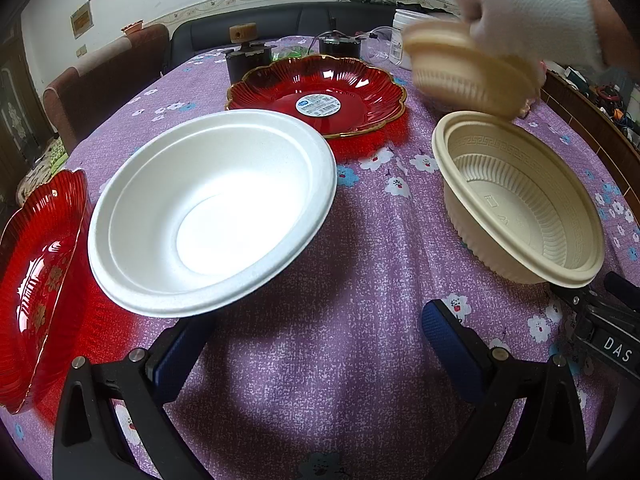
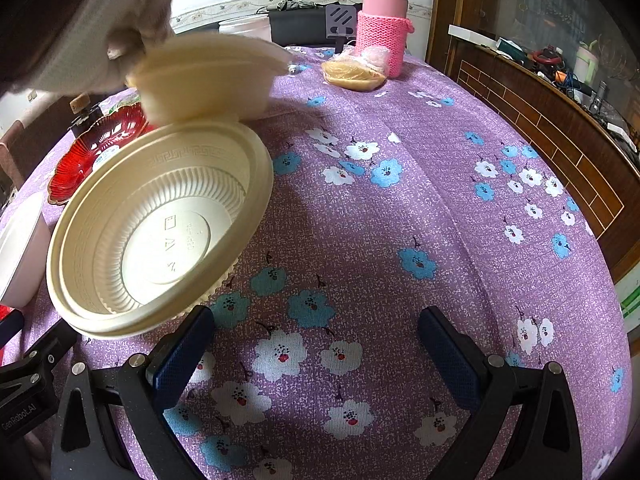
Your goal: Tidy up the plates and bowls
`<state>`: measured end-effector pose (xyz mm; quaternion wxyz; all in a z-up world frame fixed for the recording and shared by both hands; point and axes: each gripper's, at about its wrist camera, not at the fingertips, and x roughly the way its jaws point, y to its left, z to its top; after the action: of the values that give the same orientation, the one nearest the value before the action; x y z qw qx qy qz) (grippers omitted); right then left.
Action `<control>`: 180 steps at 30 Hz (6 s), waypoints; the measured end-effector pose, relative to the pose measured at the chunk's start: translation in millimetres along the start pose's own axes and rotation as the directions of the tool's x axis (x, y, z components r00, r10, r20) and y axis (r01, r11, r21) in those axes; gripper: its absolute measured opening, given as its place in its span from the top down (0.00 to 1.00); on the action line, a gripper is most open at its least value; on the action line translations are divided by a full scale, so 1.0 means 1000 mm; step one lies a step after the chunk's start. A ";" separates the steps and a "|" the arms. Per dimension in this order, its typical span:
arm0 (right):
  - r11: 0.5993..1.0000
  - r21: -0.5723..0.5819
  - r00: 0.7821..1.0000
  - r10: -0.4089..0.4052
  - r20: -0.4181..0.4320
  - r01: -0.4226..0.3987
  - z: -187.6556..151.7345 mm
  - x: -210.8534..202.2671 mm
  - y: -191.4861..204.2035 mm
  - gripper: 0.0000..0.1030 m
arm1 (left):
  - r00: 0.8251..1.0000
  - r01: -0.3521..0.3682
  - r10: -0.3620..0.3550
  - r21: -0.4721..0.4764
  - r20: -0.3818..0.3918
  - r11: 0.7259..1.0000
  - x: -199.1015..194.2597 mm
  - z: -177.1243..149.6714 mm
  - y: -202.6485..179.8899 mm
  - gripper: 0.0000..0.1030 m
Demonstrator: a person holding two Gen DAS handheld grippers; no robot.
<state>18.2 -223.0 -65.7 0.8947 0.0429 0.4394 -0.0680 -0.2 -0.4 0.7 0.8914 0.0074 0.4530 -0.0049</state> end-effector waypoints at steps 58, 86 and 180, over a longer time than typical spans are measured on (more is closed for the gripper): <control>1.000 0.004 1.000 0.021 0.000 -0.021 -0.004 -0.006 -0.003 0.01 | 0.999 0.036 -0.034 0.053 -0.037 0.998 -0.012 -0.015 0.001 0.00; 0.998 -0.039 0.999 0.040 -0.034 -0.041 -0.009 -0.007 -0.003 0.01 | 0.960 0.205 -0.186 -0.071 0.210 0.976 -0.161 -0.086 0.078 0.01; 0.845 -0.023 0.845 0.533 -0.039 -0.534 0.002 -0.069 0.116 0.58 | 0.973 0.093 0.023 -0.482 0.231 0.871 -0.184 -0.110 0.249 0.29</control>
<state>-3.2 -102.7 -7.7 0.8720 0.1498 0.4250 0.1911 -194.0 250.4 87.1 0.9102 -0.2271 0.3336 0.0928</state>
